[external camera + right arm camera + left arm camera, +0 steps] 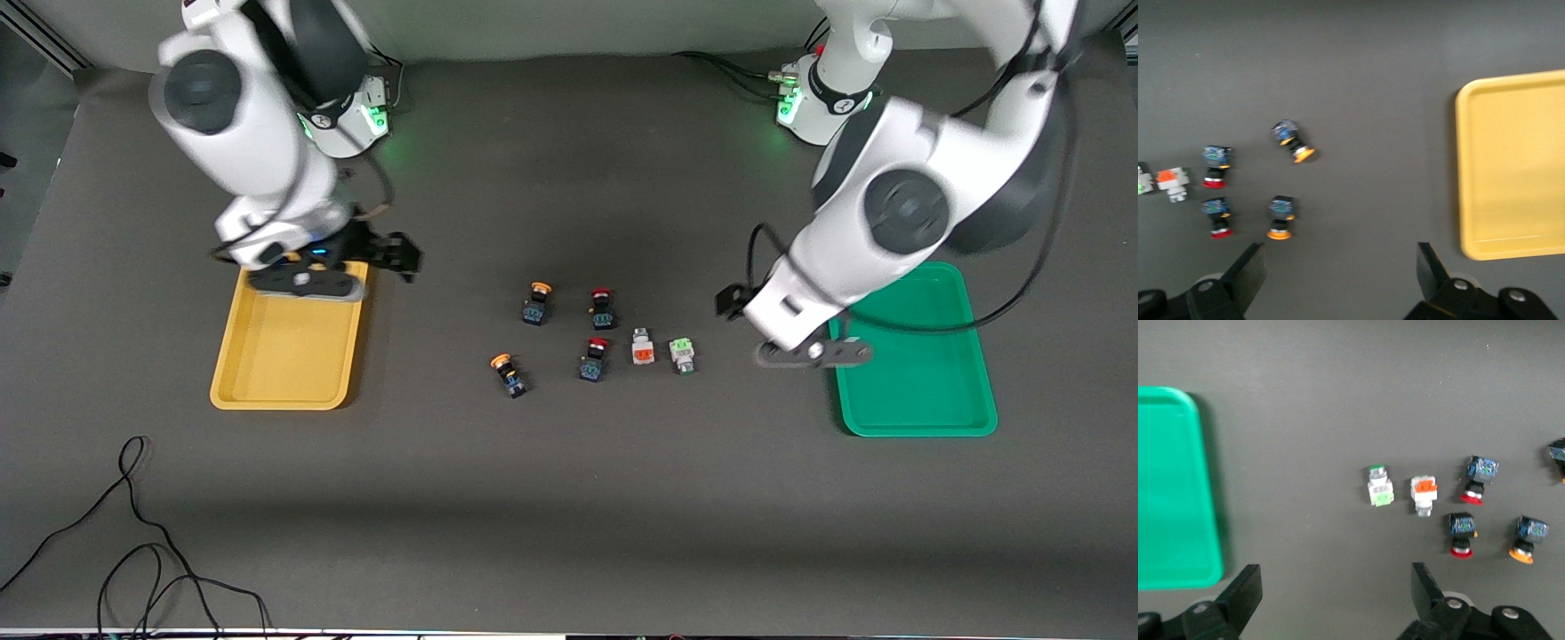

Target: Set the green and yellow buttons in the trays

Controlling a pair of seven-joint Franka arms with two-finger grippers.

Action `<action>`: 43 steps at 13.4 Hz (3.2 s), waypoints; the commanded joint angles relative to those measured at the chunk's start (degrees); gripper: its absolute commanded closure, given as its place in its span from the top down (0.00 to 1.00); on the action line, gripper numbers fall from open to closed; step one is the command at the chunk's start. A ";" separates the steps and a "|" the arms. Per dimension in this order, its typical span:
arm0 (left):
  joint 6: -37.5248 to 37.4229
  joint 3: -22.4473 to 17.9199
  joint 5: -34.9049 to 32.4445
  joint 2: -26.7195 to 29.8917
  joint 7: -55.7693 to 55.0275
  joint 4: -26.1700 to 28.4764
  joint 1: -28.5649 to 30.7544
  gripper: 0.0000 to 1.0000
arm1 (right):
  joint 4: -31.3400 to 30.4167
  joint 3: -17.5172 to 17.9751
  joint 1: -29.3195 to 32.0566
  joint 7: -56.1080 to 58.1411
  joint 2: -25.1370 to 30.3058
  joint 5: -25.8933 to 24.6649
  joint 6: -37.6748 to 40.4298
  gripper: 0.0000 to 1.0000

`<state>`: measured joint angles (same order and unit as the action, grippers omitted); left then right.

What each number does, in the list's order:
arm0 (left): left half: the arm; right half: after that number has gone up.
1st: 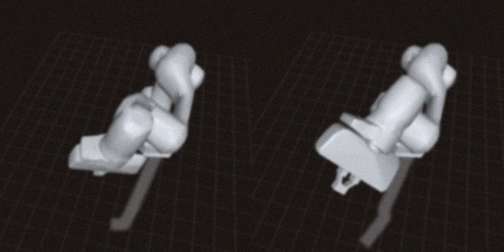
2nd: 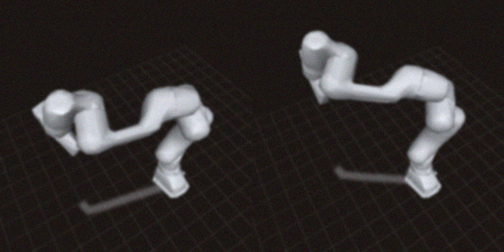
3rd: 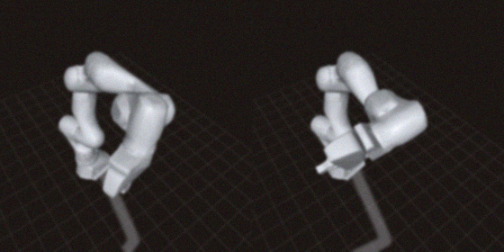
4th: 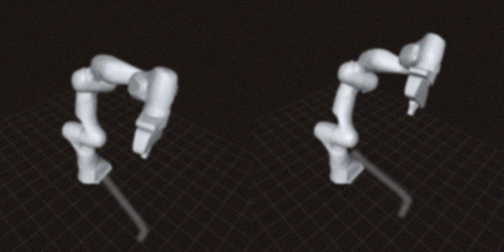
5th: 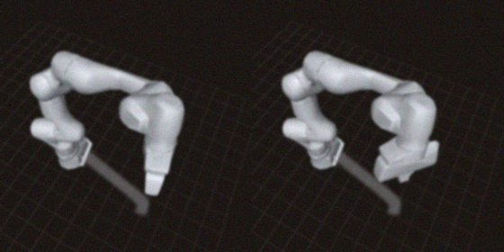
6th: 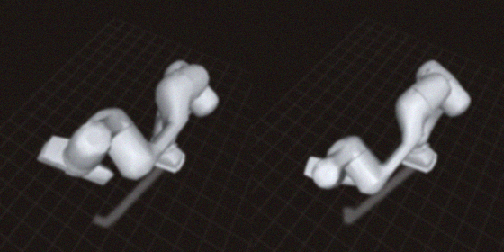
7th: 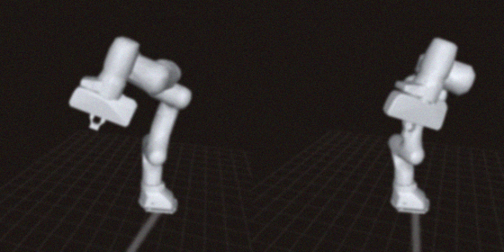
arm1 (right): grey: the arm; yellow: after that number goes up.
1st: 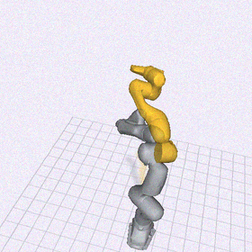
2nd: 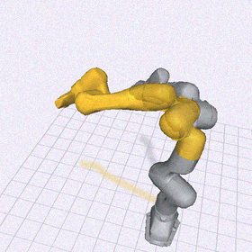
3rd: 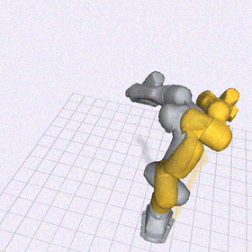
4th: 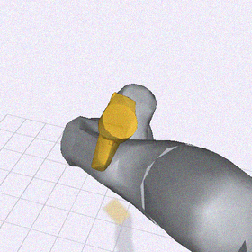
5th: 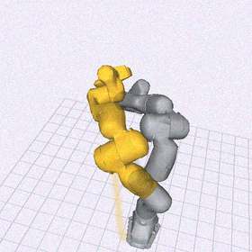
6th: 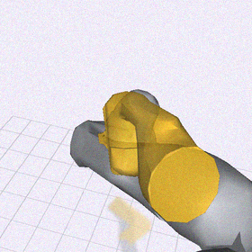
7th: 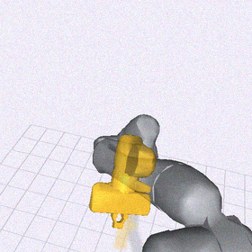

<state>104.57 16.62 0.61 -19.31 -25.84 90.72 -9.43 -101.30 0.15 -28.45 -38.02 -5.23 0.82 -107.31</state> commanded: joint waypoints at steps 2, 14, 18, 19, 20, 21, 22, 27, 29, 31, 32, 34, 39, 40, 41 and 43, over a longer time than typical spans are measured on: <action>8.09 -0.36 -0.08 -5.19 -4.65 3.58 -1.55 1.00 | 0.22 -0.76 -8.71 -16.87 -4.26 -0.73 -6.32 1.00; 27.25 -0.72 -4.39 -16.02 -14.24 12.98 -6.39 0.99 | -18.56 -1.03 -17.86 -30.71 -5.22 -2.75 -28.70 1.00; 29.89 -0.80 -7.47 -16.90 -15.37 14.75 -6.56 0.97 | -20.43 -1.11 -17.78 -34.66 -14.00 -8.63 -39.62 1.00; 30.34 -0.80 -7.47 -16.90 -16.34 14.84 -6.65 0.92 | -20.35 -1.20 -17.78 -34.84 -16.02 -8.91 -42.43 1.00; 30.52 -0.80 -7.73 -17.24 -16.53 14.84 -7.00 0.88 | -19.48 -1.20 -17.78 -34.84 -18.30 -9.00 -44.81 1.00; 30.69 -0.80 -7.82 -17.42 -16.61 14.84 -7.18 0.80 | -17.90 -1.29 -17.78 -34.75 -20.68 -9.08 -45.61 1.00; 31.30 -0.80 -7.82 -17.60 -16.70 14.93 -7.18 0.50 | -15.88 -1.38 -17.69 -34.75 -22.96 -10.48 -45.62 1.00; 29.38 -0.72 -7.82 -14.71 -21.98 14.66 -7.01 0.00 | -14.81 -3.49 -17.78 -34.93 -27.20 -15.41 -48.78 1.00; 24.31 -0.72 -7.82 -11.20 -21.80 13.96 -6.48 0.00 | -14.81 -3.49 -17.78 -34.93 -27.20 -15.41 -48.79 0.93; 16.85 -0.63 -7.73 -6.98 -21.10 11.86 -6.39 0.00 | -14.63 -3.40 -17.78 -34.93 -27.29 -15.41 -48.79 0.67; 12.02 -0.63 -7.64 -5.31 -20.92 10.63 -6.30 0.00 | -14.63 -3.40 -17.78 -34.93 -27.29 -15.41 -48.87 0.56; 4.97 -0.37 -7.21 -0.75 -20.48 10.09 -6.39 0.00 | -14.63 -3.31 -17.86 -34.84 -27.29 -15.41 -48.79 0.41; -15.51 -0.54 -6.85 3.32 -1.64 -0.70 2.28 0.00 | -14.28 -3.23 -17.69 -34.14 -25.72 -15.41 -47.91 0.29; -17.71 -0.63 -6.85 3.84 4.50 -2.02 5.18 0.00 | -14.11 -3.14 -17.69 -33.96 -23.80 -15.41 -45.64 0.29; -18.69 -0.71 -7.03 4.02 10.74 -2.56 8.34 0.00 | -12.63 -3.05 -17.60 -33.79 -22.47 -15.32 -41.79 0.29; -18.00 -0.72 -7.12 4.29 22.62 -1.86 16.16 0.00 | -7.28 -2.70 -17.69 -33.35 -20.27 -14.89 -30.91 0.29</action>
<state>87.29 15.20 -6.36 -14.86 -12.93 89.05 0.87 -112.49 -2.77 -45.86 -71.08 -28.95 -12.91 -147.37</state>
